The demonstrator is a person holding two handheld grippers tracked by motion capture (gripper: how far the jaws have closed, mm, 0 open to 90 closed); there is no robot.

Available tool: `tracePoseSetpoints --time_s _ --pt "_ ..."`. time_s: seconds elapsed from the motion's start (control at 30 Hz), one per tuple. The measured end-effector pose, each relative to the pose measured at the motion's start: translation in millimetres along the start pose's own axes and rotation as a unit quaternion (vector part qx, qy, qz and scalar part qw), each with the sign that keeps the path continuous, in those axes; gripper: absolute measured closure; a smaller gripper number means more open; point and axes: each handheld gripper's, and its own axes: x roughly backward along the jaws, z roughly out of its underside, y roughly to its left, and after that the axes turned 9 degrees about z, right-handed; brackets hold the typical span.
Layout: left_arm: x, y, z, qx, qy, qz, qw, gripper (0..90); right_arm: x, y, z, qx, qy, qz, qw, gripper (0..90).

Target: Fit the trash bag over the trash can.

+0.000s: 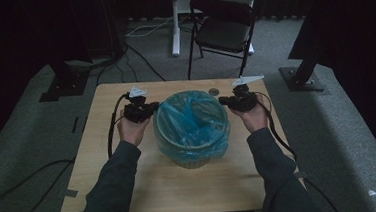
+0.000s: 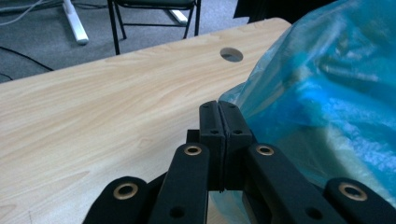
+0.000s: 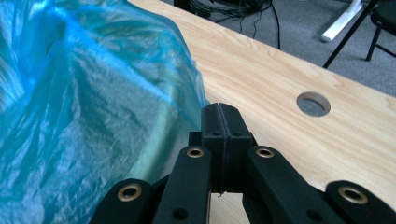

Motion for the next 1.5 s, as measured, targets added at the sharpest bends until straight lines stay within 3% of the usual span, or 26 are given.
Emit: tracePoseSetpoints --time_s 0.47,0.87,1.1,1.17,1.33,1.5 --pt "-2.7 0.6 22.1 0.009 0.024 0.015 0.9996 88.8 0.1 0.8 22.6 0.003 0.021 -0.017 0.9996 90.0" --pt "9.8 -19.8 34.0 -0.02 0.018 0.043 0.9987 86.3 9.4 16.5 27.4 0.031 0.015 -0.042 0.9985 89.9" --pt "16.8 -22.7 42.0 -0.015 0.011 0.056 0.9983 86.5 12.2 19.4 30.9 0.038 0.013 -0.051 0.9979 89.9" --pt "21.7 -23.8 46.2 -0.023 0.012 0.062 0.9977 86.3 13.6 21.6 32.5 0.047 0.013 -0.058 0.9972 89.8" --pt "32.2 -23.3 48.9 -0.037 0.013 0.046 0.9982 80.4 17.7 23.5 35.0 0.057 0.013 -0.046 0.9972 80.7" --pt "52.8 -16.6 47.6 -0.025 -0.009 0.027 0.9993 70.1 38.0 19.6 39.7 0.053 -0.002 -0.027 0.9982 68.8"
